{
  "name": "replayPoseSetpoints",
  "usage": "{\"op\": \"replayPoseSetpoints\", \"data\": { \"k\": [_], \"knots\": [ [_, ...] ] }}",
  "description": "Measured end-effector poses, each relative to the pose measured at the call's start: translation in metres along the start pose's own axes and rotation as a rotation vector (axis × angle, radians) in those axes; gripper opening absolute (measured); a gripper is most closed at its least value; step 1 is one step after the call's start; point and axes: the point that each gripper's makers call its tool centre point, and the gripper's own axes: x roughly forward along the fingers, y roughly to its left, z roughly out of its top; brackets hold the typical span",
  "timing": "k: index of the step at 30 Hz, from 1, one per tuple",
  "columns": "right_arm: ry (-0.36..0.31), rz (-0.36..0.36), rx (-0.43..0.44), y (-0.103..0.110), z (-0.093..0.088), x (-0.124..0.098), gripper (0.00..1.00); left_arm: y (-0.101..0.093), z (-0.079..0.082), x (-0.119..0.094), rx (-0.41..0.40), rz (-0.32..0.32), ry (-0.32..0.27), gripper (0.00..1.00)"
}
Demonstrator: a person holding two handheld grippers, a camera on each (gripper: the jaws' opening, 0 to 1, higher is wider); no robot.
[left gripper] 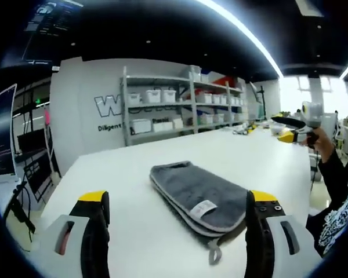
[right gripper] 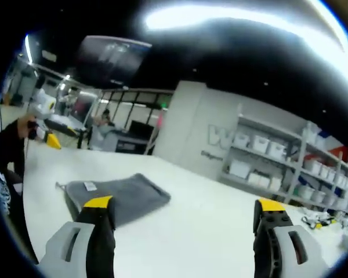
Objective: Open the folded towel by lifting each exposed corner and separating the folded layers until the towel lies flat within the target outline without major curled edges
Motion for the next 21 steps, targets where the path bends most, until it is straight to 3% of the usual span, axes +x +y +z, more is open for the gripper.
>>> {"op": "replayPoseSetpoints", "data": {
  "k": [4,7,9,14,16,21],
  "knots": [
    [0.007,0.005,0.003,0.003,-0.004,0.002,1.00,-0.008,-0.019,0.010,-0.161,-0.055,0.014,0.93],
    [0.015,0.006,0.004,0.005,-0.007,0.003,1.00,-0.007,-0.021,0.016,-0.312,-0.047,-0.035,0.93],
    [0.017,0.006,0.005,0.006,-0.008,0.003,1.00,-0.015,-0.027,0.019,-0.414,-0.092,-0.038,0.93],
    [0.008,0.004,0.009,0.008,-0.006,0.000,1.00,-0.017,-0.036,0.024,-0.487,-0.092,-0.040,0.92],
    [0.001,0.008,0.009,0.009,-0.005,0.000,1.00,-0.016,-0.039,0.025,-0.541,-0.048,-0.059,0.90],
    [0.003,0.006,0.008,0.008,-0.007,-0.001,1.00,-0.026,-0.057,0.027,-0.635,-0.044,-0.035,0.89]
  ]
}}
